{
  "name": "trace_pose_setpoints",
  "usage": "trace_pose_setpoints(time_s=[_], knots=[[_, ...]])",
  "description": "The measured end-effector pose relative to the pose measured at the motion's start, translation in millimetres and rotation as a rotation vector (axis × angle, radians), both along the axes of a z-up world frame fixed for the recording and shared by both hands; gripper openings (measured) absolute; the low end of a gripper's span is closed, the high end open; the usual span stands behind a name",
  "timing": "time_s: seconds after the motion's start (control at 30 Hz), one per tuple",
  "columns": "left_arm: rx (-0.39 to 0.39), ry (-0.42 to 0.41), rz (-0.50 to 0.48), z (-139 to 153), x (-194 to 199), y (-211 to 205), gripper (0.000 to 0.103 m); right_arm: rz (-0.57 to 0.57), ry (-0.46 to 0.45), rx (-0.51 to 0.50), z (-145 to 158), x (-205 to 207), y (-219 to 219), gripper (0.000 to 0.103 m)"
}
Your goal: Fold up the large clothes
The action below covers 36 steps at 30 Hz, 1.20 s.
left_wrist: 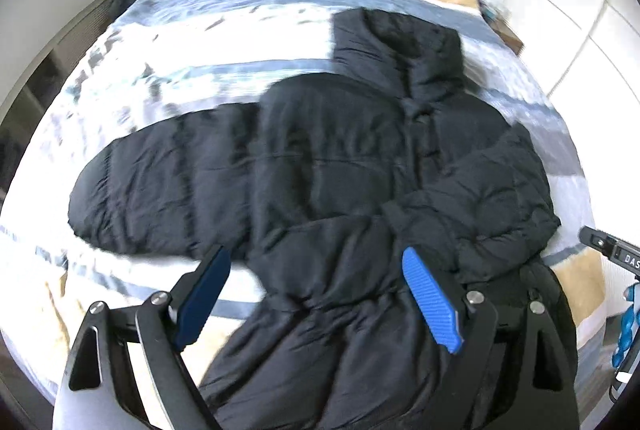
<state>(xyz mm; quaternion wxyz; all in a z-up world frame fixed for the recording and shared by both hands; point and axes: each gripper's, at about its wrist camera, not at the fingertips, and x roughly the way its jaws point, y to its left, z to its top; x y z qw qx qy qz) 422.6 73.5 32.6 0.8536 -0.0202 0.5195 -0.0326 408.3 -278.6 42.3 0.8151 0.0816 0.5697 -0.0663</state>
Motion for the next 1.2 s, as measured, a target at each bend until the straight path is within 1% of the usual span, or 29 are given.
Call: trace_pose_setpoints(time_s=[0.13, 0.27, 0.37, 0.5, 0.6, 0.67, 0.77, 0.83, 0.93, 0.97, 1.03, 1.2], knots=[[-0.032, 0.008, 0.063, -0.2, 0.4, 46.0, 0.088, -0.027, -0.013, -0.020, 18.9, 3.3, 4.1, 0.061], [-0.094, 0.048, 0.166, -18.6, 6.1, 103.2, 0.088, -0.060, -0.023, -0.041, 33.2, 6.4, 3.7, 0.061], [-0.134, 0.071, 0.247, -35.4, 7.0, 145.8, 0.088, -0.080, -0.016, -0.067, 37.4, 5.9, 3.4, 0.061], [-0.139, 0.072, 0.355, -51.3, 7.2, 195.9, 0.088, -0.109, 0.002, -0.085, 37.4, 1.4, 3.6, 0.061], [-0.166, 0.072, 0.424, -64.3, 11.3, 233.5, 0.088, -0.132, 0.011, -0.092, 38.6, -3.2, 2.7, 0.061], [-0.220, 0.069, 0.477, -74.3, 14.5, 261.5, 0.088, -0.141, 0.016, -0.106, 40.8, -6.1, 2.3, 0.061], [-0.382, 0.070, 0.547, -92.4, 19.0, 298.4, 0.088, -0.153, 0.021, -0.125, 45.4, -10.7, 1.0, 0.061], [-0.460, 0.068, 0.598, -106.4, 21.7, 318.3, 0.088, -0.163, 0.024, -0.139, 49.7, -15.0, -1.3, 0.061], [-0.537, 0.089, 0.687, -132.6, 25.4, 342.2, 0.088, -0.179, 0.027, -0.166, 58.1, -22.5, -6.5, 0.061], [-0.554, 0.100, 0.705, -140.9, 26.7, 346.7, 0.088, -0.185, 0.027, -0.172, 60.5, -24.7, -8.6, 0.061], [-0.551, 0.119, 0.741, -153.6, 27.6, 352.1, 0.088, -0.203, 0.027, -0.186, 66.2, -30.5, -13.4, 0.061], [-0.609, 0.142, 0.805, -180.6, 29.7, 364.5, 0.087, -0.234, 0.036, -0.219, 74.9, -43.3, -23.3, 0.061]])
